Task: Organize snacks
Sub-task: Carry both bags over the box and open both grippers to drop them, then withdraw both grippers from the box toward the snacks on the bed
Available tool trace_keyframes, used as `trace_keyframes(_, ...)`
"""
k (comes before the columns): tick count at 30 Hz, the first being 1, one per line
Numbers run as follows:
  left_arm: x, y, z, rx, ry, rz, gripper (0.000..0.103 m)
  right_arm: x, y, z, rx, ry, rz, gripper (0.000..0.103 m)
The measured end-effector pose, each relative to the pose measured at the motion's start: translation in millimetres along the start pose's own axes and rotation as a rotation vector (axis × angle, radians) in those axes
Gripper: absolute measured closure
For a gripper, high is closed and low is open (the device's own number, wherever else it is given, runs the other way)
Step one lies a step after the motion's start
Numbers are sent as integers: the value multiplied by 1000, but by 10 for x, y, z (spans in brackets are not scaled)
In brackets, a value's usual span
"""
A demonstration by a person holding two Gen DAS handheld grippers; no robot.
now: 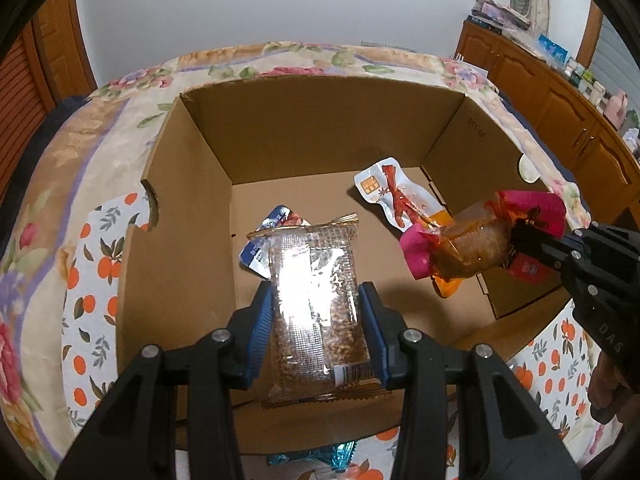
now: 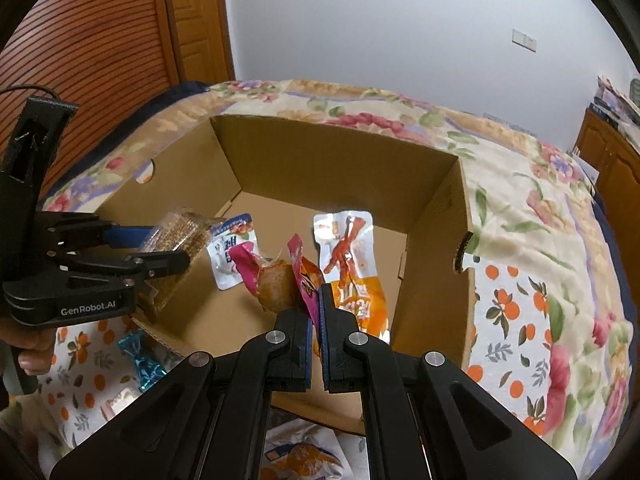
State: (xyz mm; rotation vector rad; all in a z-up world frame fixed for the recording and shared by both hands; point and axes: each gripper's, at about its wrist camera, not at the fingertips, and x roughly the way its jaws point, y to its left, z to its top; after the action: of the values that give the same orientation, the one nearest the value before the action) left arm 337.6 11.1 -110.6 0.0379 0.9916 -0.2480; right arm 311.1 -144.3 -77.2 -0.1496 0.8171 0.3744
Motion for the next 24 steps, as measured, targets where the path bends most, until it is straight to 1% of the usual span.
trace_keyframes(5, 62, 29, -14, -21, 16, -9, 59, 116, -8, -1, 7, 29, -11, 102)
trace_keyframes(9, 85, 72, -20, -46, 26, -27, 57, 190, -29, -15, 21, 51, -6, 98)
trace_keyframes(11, 81, 64, -20, -46, 24, -23, 57, 209, -27, -31, 19, 60, -14, 94)
trace_keyframes(12, 72, 61, -19, -45, 20, -20, 57, 203, -33, -40, 22, 59, -16, 94)
trace_keyframes(13, 48, 53, -18, -43, 13, -18, 57, 176, -51, -48, 30, 49, -7, 91)
trace_keyframes(15, -20, 38, -20, -42, -4, -33, 55, 111, -89, -53, 55, 33, 13, 67)
trace_keyframes(16, -46, 31, -20, -43, -9, -36, 53, 71, -109, -54, 69, 27, 21, 66)
trace_keyframes(17, -92, 15, -28, -44, -17, -37, 46, 33, -115, -51, 76, 23, 25, 66)
trace_keyframes(21, -290, -29, -99, -41, -47, -36, 46, -282, -98, -113, 87, -15, 56, 66)
trace_keyframes(24, -499, -78, -188, -29, -66, -35, 46, -585, -54, -223, 86, -32, 79, 66)
